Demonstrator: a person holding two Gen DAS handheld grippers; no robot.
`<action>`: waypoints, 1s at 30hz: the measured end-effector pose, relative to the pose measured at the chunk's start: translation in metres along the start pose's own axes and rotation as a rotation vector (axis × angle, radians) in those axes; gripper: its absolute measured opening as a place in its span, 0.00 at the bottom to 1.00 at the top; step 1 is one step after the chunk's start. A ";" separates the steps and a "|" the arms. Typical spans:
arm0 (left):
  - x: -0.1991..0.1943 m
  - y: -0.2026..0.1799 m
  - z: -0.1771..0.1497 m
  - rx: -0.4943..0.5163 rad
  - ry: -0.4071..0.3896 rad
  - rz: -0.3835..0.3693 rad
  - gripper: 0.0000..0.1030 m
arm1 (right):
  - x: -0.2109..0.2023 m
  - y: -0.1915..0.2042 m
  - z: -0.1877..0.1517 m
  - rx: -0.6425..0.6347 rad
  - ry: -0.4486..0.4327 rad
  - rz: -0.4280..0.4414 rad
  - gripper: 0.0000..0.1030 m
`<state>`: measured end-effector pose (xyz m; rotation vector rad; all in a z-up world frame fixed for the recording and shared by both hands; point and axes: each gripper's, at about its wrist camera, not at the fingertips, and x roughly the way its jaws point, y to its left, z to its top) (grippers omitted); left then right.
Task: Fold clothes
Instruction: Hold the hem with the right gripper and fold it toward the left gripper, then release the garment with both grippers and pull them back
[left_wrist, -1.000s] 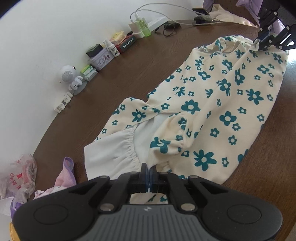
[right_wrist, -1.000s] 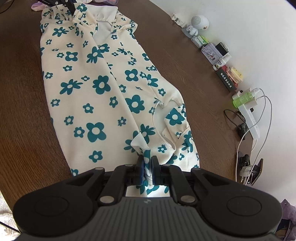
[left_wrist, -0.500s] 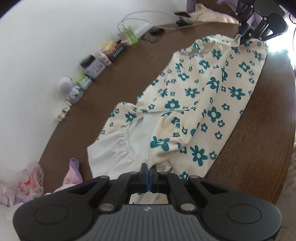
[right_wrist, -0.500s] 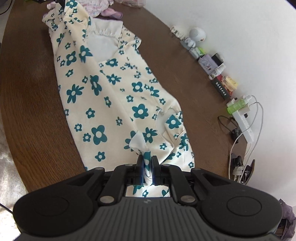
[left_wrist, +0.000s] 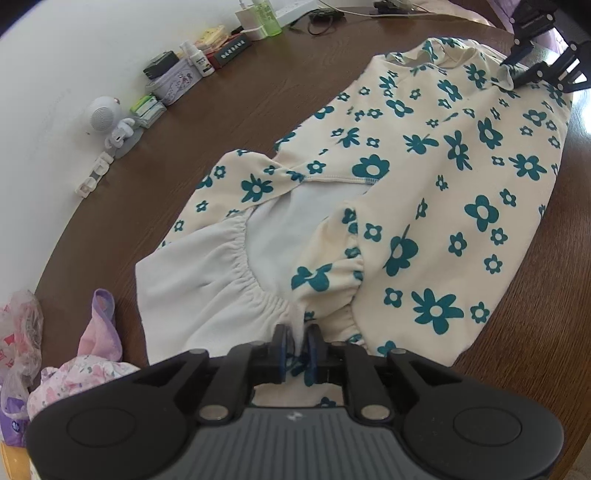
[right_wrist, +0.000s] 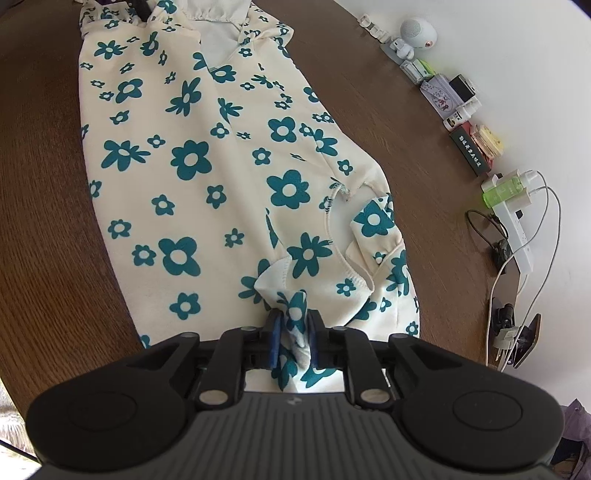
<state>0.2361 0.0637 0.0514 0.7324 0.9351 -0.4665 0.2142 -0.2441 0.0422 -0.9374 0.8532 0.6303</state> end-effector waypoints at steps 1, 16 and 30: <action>-0.006 0.002 -0.002 -0.021 -0.010 0.008 0.23 | -0.004 -0.003 -0.002 0.031 -0.012 0.007 0.18; -0.014 -0.034 -0.031 -0.307 -0.148 -0.192 0.32 | -0.029 0.028 0.012 0.265 -0.232 0.237 0.44; -0.004 -0.022 -0.082 -0.458 -0.132 -0.144 0.24 | -0.017 0.020 -0.051 0.351 -0.216 0.209 0.42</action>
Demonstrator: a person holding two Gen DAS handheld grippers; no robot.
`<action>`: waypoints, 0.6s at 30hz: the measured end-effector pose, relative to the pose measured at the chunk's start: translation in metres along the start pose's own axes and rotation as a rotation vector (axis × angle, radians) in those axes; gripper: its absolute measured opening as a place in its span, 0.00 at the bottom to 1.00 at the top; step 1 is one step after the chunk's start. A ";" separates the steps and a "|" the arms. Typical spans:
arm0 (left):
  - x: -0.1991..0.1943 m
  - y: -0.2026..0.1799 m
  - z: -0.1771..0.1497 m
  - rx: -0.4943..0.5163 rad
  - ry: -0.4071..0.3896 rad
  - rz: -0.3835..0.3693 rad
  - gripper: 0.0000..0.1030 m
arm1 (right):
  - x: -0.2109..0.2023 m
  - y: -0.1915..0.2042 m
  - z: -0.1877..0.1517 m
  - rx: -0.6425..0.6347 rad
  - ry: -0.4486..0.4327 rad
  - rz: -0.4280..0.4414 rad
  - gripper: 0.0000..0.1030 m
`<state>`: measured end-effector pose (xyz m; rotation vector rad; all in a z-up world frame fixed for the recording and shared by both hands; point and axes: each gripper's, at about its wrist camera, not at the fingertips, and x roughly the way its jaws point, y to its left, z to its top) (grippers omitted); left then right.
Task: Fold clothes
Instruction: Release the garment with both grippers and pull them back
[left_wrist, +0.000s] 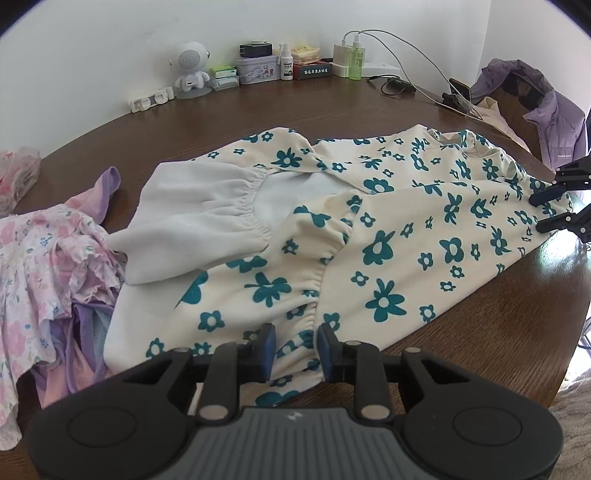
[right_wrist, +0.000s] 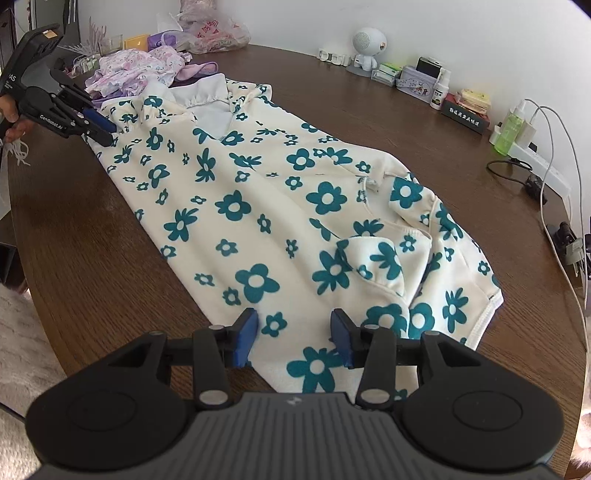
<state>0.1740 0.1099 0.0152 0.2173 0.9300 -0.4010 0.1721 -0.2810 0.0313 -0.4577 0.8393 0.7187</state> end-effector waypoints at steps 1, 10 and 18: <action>-0.001 -0.001 -0.001 -0.001 -0.001 0.001 0.24 | -0.002 -0.001 -0.003 -0.011 0.001 -0.009 0.42; -0.010 -0.014 -0.008 0.003 0.006 0.016 0.25 | -0.013 -0.030 -0.028 0.015 0.014 -0.081 0.44; -0.011 -0.021 -0.011 0.004 -0.003 0.033 0.25 | -0.011 -0.050 -0.034 0.049 -0.004 -0.068 0.51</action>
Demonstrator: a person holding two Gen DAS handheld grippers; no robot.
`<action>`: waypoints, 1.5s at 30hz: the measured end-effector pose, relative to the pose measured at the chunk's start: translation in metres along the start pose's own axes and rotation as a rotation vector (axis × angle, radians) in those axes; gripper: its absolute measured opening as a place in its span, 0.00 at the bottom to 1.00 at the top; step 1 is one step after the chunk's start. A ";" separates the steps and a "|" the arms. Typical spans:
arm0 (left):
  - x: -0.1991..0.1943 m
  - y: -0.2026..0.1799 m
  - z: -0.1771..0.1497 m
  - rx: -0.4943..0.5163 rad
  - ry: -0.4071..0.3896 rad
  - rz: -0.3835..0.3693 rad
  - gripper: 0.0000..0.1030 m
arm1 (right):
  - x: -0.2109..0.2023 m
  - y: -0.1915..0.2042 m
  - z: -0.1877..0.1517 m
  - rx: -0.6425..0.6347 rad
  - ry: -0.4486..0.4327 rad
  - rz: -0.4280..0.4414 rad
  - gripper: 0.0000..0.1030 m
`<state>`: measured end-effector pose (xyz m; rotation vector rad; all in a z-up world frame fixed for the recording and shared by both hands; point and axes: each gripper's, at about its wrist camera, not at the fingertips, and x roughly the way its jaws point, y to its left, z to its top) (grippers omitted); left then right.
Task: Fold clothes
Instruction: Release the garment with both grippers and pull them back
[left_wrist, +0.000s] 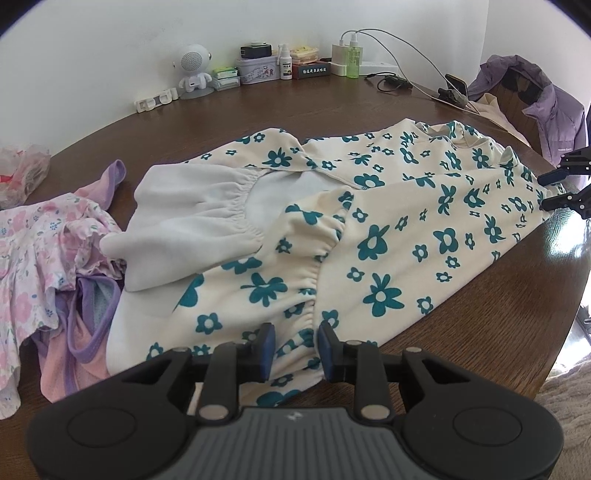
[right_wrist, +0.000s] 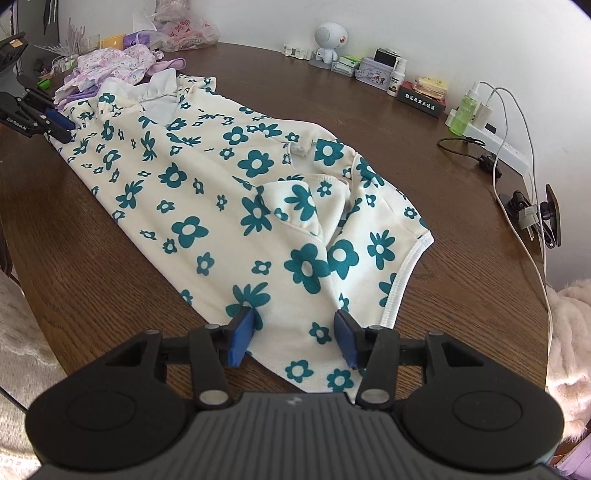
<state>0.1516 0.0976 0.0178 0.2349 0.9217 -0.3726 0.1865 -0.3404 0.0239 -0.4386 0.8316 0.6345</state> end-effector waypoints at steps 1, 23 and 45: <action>0.000 0.000 0.000 -0.002 -0.003 0.002 0.25 | 0.001 -0.002 -0.001 0.011 -0.002 0.003 0.52; -0.074 -0.068 -0.036 -0.395 -0.341 0.089 0.97 | -0.052 0.102 0.032 0.307 -0.204 -0.047 0.99; -0.065 -0.084 -0.051 -0.416 -0.309 0.076 0.97 | -0.039 0.113 0.015 0.475 -0.191 -0.036 1.00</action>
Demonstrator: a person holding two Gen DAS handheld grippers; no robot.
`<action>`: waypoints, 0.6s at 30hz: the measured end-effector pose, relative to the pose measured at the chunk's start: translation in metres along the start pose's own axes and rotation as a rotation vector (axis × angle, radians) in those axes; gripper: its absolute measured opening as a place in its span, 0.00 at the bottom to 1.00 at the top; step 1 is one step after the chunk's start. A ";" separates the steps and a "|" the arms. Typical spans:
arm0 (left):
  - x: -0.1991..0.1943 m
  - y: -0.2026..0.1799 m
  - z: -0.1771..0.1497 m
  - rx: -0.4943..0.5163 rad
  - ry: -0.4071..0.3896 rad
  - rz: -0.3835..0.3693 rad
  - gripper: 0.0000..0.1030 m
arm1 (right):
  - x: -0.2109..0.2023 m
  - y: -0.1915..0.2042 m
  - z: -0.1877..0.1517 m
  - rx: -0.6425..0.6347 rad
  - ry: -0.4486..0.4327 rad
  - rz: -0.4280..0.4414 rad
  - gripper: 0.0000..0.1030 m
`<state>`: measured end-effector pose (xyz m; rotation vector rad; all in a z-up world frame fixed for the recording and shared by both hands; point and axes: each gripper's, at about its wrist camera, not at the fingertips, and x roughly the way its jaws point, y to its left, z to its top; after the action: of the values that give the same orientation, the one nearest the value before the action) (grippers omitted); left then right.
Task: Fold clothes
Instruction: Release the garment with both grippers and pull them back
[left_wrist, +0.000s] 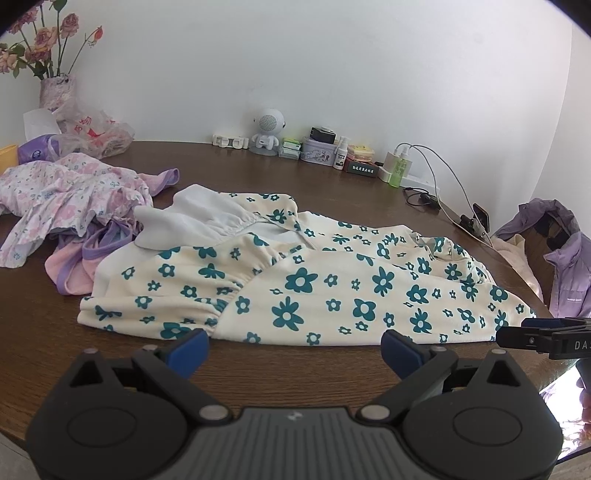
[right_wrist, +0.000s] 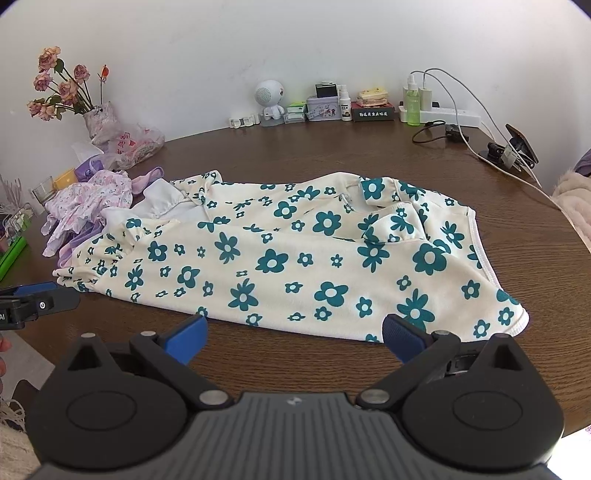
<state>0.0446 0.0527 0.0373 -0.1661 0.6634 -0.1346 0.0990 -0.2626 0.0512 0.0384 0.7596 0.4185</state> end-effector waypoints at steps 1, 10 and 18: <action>0.001 0.001 0.001 0.004 -0.001 -0.007 0.97 | 0.001 -0.001 0.000 0.001 0.001 0.001 1.00; 0.022 0.020 0.038 0.139 0.004 0.092 0.97 | -0.001 -0.029 0.019 -0.066 -0.045 -0.134 1.00; 0.053 0.019 0.118 0.371 0.007 0.065 0.97 | 0.003 -0.052 0.094 -0.259 -0.051 -0.141 1.00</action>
<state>0.1610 0.0747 0.0932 0.2126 0.6388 -0.1937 0.1834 -0.2982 0.1082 -0.2448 0.6483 0.3771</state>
